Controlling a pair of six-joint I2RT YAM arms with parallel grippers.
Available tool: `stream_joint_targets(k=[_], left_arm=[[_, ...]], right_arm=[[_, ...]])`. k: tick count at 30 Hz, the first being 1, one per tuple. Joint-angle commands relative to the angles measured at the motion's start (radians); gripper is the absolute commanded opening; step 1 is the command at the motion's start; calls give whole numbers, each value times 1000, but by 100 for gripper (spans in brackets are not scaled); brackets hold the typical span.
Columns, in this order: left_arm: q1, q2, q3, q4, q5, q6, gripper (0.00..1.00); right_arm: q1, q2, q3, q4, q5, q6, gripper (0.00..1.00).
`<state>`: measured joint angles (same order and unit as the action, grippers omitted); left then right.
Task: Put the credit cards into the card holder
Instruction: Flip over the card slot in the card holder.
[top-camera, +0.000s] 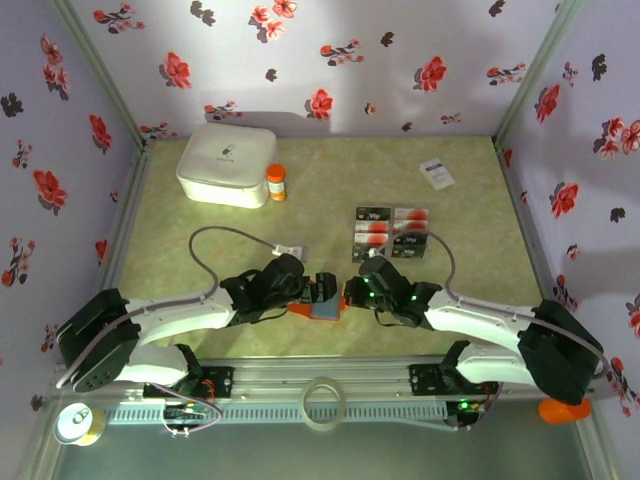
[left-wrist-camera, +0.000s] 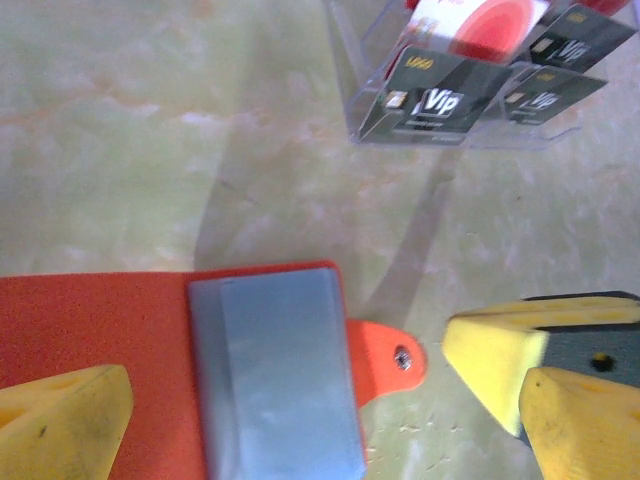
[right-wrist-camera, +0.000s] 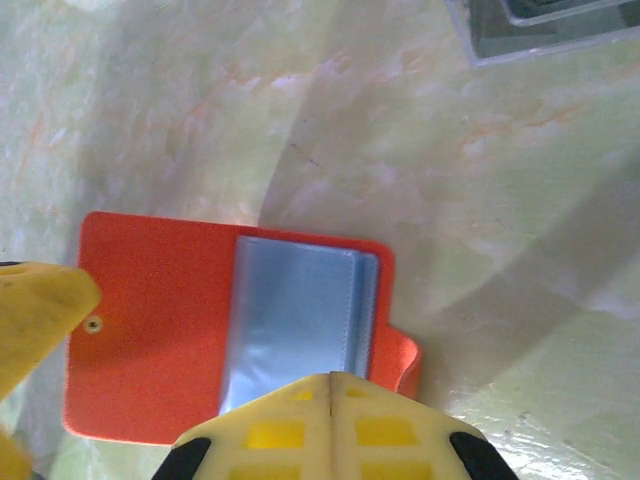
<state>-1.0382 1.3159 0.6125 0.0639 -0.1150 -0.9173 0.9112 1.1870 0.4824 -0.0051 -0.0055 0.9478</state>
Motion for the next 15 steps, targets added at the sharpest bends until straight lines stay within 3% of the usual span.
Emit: stream_joint_targets(k=[1, 8, 15], left_arm=[[-8, -20, -48, 26, -37, -41, 100], [-8, -11, -68, 27, -48, -35, 100], [-8, 34, -82, 36, -60, -4, 100]], right_arm=[[30, 16, 7, 39, -1, 25, 0], [51, 85, 8, 54, 41, 22, 0], [-2, 96, -19, 51, 68, 11, 0]])
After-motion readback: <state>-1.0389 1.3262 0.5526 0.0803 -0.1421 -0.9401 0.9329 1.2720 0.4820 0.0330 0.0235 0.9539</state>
